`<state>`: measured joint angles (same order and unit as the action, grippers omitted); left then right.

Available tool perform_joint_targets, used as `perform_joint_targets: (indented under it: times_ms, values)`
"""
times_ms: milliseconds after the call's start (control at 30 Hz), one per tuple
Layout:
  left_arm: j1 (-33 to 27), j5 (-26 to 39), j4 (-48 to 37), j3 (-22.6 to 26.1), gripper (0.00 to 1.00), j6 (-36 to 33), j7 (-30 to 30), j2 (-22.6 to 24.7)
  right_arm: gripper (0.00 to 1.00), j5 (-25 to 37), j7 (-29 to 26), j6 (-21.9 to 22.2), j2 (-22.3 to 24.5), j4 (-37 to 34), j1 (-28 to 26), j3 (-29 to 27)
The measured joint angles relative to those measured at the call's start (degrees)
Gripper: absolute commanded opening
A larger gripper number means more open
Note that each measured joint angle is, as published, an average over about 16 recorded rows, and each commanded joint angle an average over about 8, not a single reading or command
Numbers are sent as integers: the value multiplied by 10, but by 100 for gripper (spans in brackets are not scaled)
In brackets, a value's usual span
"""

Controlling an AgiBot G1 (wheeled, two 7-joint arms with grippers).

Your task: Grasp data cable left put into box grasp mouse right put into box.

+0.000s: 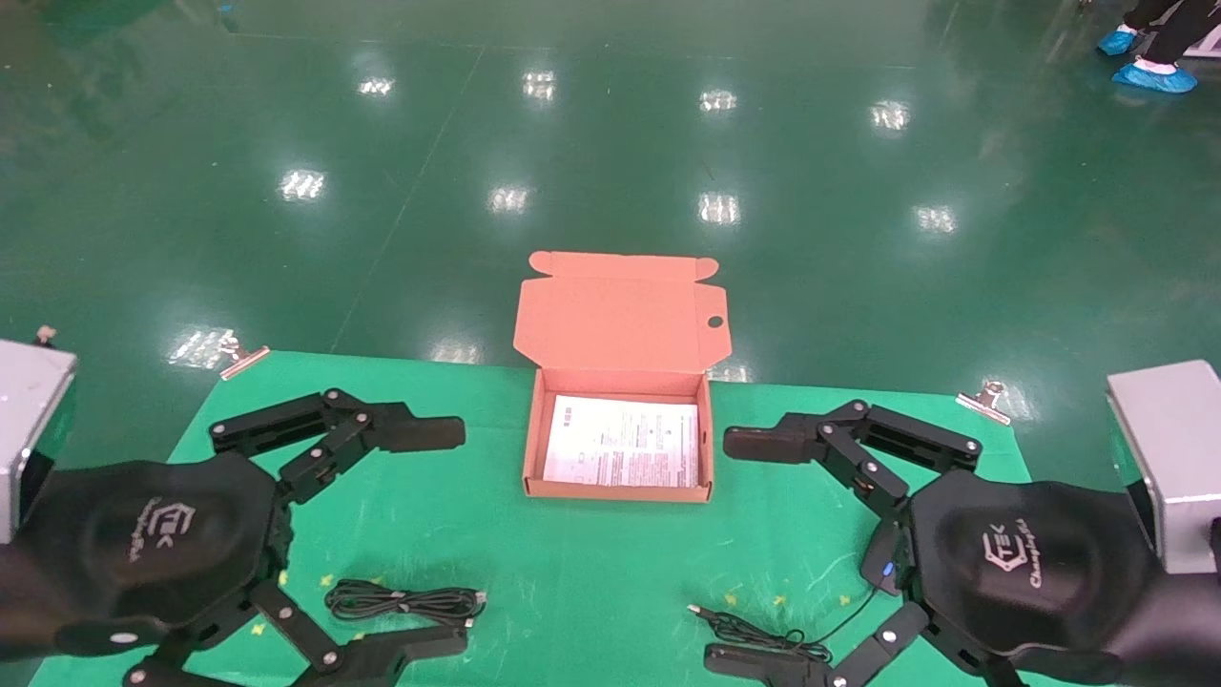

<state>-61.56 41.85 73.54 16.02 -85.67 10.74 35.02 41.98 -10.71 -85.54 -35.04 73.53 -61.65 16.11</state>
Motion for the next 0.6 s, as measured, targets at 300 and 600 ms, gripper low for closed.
perform_joint_targets:
  times_ms: [300, 600]
  values:
    - [0, 0, 0, 0, 100, 0, 0, 0, 100, 0, 0, 0, 0, 0, 0, 0]
    - [0, 0, 0, 0, 100, 0, 0, 0, 100, 0, 0, 0, 0, 0, 0, 0]
